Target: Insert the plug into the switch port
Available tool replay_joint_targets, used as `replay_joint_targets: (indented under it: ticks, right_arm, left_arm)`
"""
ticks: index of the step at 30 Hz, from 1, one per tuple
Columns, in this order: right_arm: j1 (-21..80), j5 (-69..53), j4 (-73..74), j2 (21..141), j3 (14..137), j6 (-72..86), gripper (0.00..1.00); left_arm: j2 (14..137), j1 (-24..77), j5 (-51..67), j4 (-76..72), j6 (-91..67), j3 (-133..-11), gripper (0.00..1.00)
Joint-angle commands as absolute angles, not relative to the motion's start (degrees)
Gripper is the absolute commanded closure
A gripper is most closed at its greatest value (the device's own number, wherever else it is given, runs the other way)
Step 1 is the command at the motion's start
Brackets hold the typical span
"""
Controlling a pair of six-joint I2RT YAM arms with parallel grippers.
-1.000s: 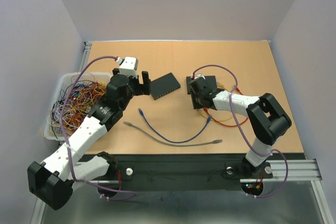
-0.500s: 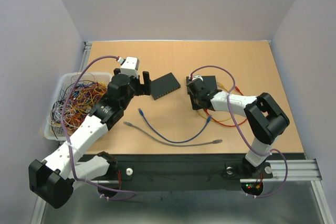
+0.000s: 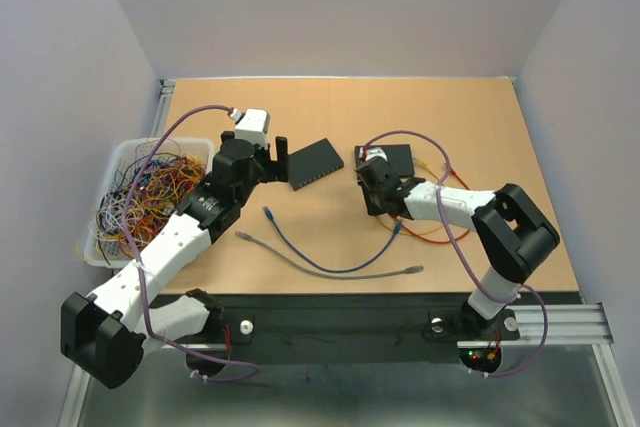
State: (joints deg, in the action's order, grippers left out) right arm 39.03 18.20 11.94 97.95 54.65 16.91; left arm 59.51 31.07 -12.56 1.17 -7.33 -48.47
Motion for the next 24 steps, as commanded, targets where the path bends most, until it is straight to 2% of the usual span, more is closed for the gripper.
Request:
replay_joint_targets:
  ticks: [1, 6, 11, 17, 24]
  right_arm:
    - [40.78, 14.43, 7.57, 91.16, 51.95, 17.05, 1.0]
    - [41.48, -4.89, -3.76, 77.47, 42.64, 13.54, 1.0]
    - [41.57, -19.04, -8.96, 69.98, 36.92, 11.51, 0.99]
    - [41.75, -29.95, -13.27, 69.78, 35.07, 11.87, 0.99]
    - [41.92, -34.27, -15.91, 70.49, 34.72, 11.95, 0.99]
  left_arm:
    - [58.89, 31.11, -13.54, -0.09, -7.21, -50.98, 0.07]
    - [58.28, 31.03, -13.09, -2.1, -7.56, -49.93, 0.09]
    - [57.22, 31.11, -12.31, -2.9, -6.42, -49.04, 0.09]
    - [56.95, 31.03, -12.13, -2.55, -5.54, -49.22, 0.07]
    - [58.27, 31.11, -12.66, -1.14, -4.66, -50.62, 0.08]
